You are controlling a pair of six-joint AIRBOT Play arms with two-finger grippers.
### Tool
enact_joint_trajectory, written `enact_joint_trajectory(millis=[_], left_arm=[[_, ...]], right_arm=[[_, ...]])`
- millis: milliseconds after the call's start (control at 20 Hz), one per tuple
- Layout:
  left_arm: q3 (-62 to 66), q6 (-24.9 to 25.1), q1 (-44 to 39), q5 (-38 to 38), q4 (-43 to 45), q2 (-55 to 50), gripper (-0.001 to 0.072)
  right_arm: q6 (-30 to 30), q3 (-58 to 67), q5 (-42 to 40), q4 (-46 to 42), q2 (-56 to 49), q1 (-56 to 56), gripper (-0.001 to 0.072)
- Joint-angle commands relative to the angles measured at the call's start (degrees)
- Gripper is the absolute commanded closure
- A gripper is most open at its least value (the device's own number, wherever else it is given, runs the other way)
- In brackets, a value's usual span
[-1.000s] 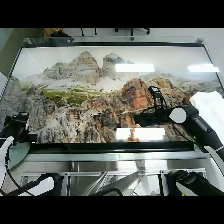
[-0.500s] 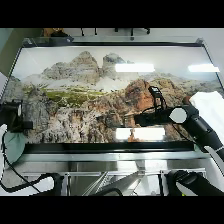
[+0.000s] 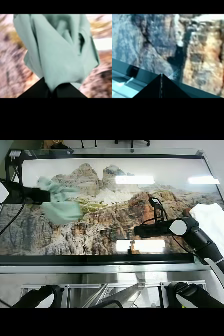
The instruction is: Fold the shirts.
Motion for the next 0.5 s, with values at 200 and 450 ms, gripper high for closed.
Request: enact_joint_trajectory(millis=[200, 450], left_arm=[[2.40, -1.70, -18.86, 4.11, -5.03, -6.16, 0.0691], [5.18, -2.29, -21.70, 1.38, -4.79, -17.35, 0.0025]], right_arm=[[0.02, 0.00, -1.42, 0.02, 0.04, 0.04, 0.0692], [-0.02, 0.98, -1.46, -0.07, 0.07, -0.07, 0.0687]])
